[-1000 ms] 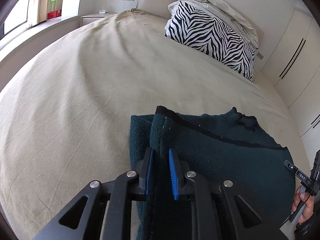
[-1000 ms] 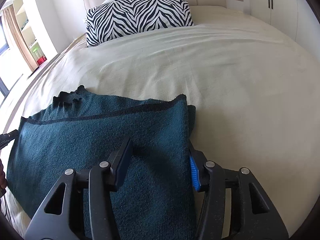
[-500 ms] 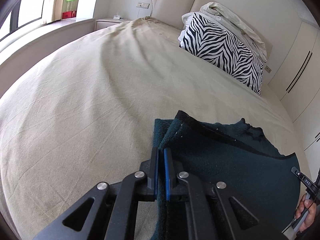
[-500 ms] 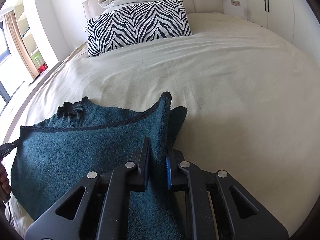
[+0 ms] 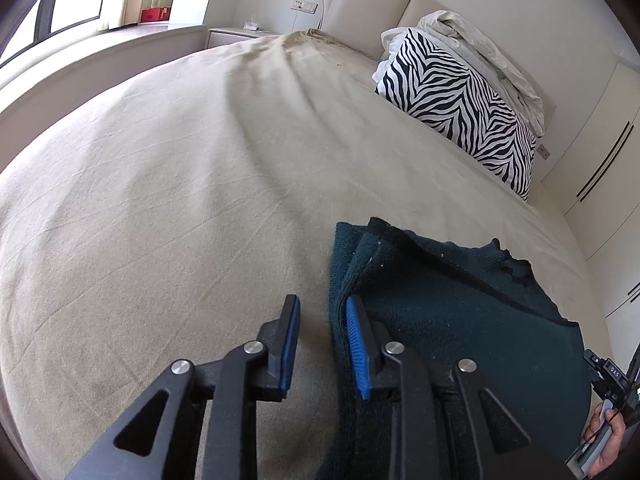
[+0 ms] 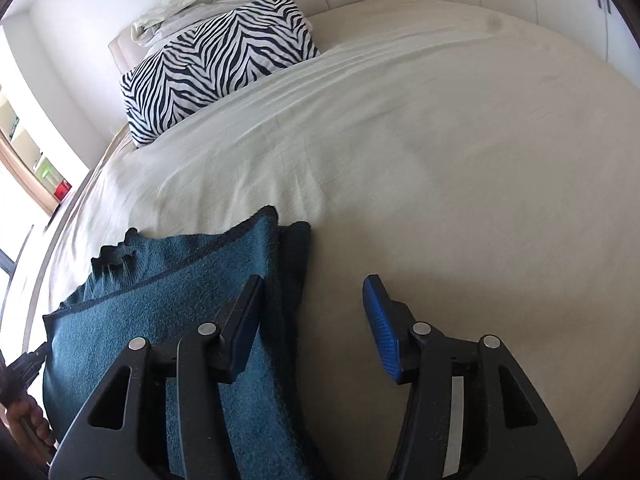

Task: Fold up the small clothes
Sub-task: 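Open both tools and release the folded hem onto the sweater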

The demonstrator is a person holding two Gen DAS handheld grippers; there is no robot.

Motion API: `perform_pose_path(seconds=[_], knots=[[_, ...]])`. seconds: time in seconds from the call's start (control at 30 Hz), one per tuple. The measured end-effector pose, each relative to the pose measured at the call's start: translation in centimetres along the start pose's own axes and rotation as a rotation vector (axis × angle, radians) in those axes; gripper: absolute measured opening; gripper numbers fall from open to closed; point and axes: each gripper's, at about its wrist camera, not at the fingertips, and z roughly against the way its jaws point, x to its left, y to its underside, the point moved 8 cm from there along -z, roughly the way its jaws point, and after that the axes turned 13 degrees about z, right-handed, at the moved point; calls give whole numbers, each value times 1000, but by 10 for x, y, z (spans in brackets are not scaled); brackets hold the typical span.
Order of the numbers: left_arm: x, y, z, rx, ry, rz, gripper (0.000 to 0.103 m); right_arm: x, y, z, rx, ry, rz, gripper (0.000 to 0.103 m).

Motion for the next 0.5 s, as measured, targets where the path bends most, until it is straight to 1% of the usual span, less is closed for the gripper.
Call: perform_pose_path(seconds=[0.03, 0.07, 0.1, 0.17, 0.23, 0.27, 0.37, 0.4, 0.43, 0.47, 0.5], knots=[[0, 0, 7, -22, -14, -3, 27, -7, 3, 6, -1, 21, -22, 52], [-1, 2, 15, -44, -15, -6, 27, -9, 6, 13, -13, 14, -19, 52], [-5, 4, 23, -60, -1, -14, 27, -6, 6, 21, -30, -3, -1, 52], [-19, 13, 34, -85, 14, -69, 27, 8, 4, 41, -88, -35, 51, 52], [-34, 26, 34, -77, 12, -142, 27, 30, 1, 58, -142, -77, 114, 52], [-37, 31, 30, -62, 7, -162, 27, 42, 1, 61, -151, -99, 151, 52], [-26, 43, 11, -14, -42, -148, 28, 66, 13, 50, -104, -116, 253, 52], [-19, 45, 5, -12, -65, -148, 35, 69, 22, 38, -55, -125, 265, 52], [-13, 47, 3, -8, -49, -131, 36, 67, 34, 23, 18, -108, 270, 52], [-8, 47, 4, 1, -19, -103, 36, 61, 44, 13, 58, -68, 267, 50], [-5, 47, 7, 12, -6, -85, 36, 57, 47, 16, 35, -80, 252, 50]])
